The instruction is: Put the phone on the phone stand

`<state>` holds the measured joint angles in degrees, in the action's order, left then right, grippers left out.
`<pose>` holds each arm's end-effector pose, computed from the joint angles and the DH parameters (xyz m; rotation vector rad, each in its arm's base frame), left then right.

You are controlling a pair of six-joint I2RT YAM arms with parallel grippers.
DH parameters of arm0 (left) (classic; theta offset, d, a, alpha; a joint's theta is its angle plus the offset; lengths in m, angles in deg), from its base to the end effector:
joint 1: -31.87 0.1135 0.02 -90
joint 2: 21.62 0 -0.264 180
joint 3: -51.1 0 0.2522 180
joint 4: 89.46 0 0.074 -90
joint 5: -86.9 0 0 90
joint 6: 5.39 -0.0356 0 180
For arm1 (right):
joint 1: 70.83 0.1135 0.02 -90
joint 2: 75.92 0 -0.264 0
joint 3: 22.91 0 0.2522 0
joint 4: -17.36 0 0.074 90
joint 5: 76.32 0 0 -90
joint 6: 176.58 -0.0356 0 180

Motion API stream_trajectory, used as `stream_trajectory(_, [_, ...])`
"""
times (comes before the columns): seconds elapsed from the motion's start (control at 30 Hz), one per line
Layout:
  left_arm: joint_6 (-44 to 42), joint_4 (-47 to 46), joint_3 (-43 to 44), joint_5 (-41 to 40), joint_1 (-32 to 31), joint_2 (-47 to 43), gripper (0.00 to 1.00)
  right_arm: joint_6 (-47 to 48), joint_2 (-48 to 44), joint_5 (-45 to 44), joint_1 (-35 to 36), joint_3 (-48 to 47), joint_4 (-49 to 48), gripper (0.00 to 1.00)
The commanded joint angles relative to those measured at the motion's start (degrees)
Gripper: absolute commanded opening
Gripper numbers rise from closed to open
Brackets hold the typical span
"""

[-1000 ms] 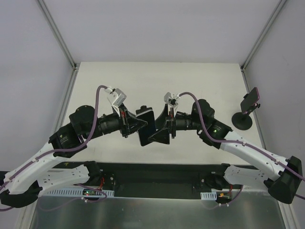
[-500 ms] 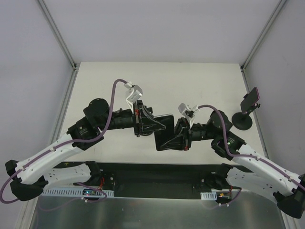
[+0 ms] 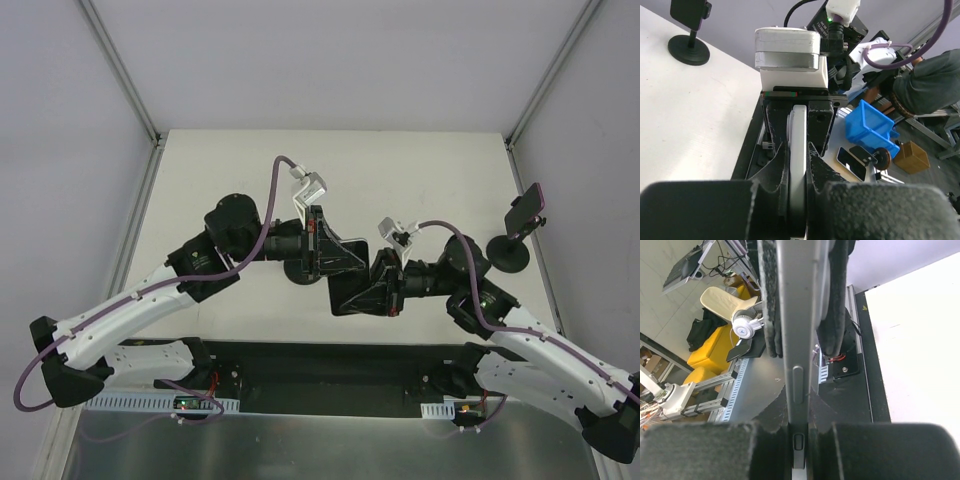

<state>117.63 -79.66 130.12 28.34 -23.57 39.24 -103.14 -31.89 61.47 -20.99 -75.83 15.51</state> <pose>0.1176 -0.2035 0.4379 0.8188 1.4617 -1.6077 0.0931 0.1512 0.3542 -1.1531 1.1618 1.4894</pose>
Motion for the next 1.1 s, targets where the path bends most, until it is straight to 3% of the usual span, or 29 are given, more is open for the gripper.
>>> stream_trajectory(0.0, [-1.6, -1.1, 3.3, -0.7, 0.0, -2.4, 0.0, 3.4, -0.2, -2.4, -0.1, -2.8, 0.8, 0.07])
stream_trajectory(0.07, [-4.3, 2.1, 4.0, -5.8, 0.0, -3.8, 0.0, 8.2, -0.3, -8.1, 0.0, -5.0, 11.5, 0.34])
stream_trajectory(0.1, [-5.2, 5.1, 4.8, -9.3, 0.0, -5.2, 0.0, 9.6, -0.6, -15.2, 0.0, -5.7, 15.2, 0.57])
stream_trajectory(0.2, [-10.9, 16.9, 9.2, -19.9, 0.1, -7.7, 0.0, 14.5, -0.8, -24.8, 0.0, -8.1, 26.2, 0.76])
stream_trajectory(0.23, [-12.4, 22.9, 11.4, -28.3, 0.1, -8.2, 0.0, 15.4, -0.6, -27.5, -0.1, -8.2, 29.3, 0.78])
stream_trajectory(0.3, [-13.1, 29.9, 14.7, -36.5, 0.1, -8.9, 0.0, 15.7, 1.3, -34.6, 0.0, -10.3, 32.0, 0.82])
stream_trajectory(0.43, [-14.3, 39.5, 17.4, -49.5, 0.1, -12.0, 0.0, 13.6, 7.8, -43.4, 0.3, -15.1, 35.7, 0.81])
stream_trajectory(0.6, [-14.9, 45.7, 15.0, -56.6, 0.1, -15.9, 0.0, 9.4, 19.9, -55.4, 2.7, -22.4, 36.9, 0.73])
stream_trajectory(0.87, [-15.3, 46.6, 10.2, -64.8, 0.1, -16.9, 0.0, 8.2, 32.9, -60.5, 4.2, -28.7, 29.1, 0.44])
stream_trajectory(1.07, [-15.0, 46.9, 7.3, -64.6, 0.1, -15.9, 0.0, 8.1, 37.7, -61.8, 6.0, -32.7, 30.6, 0.44])
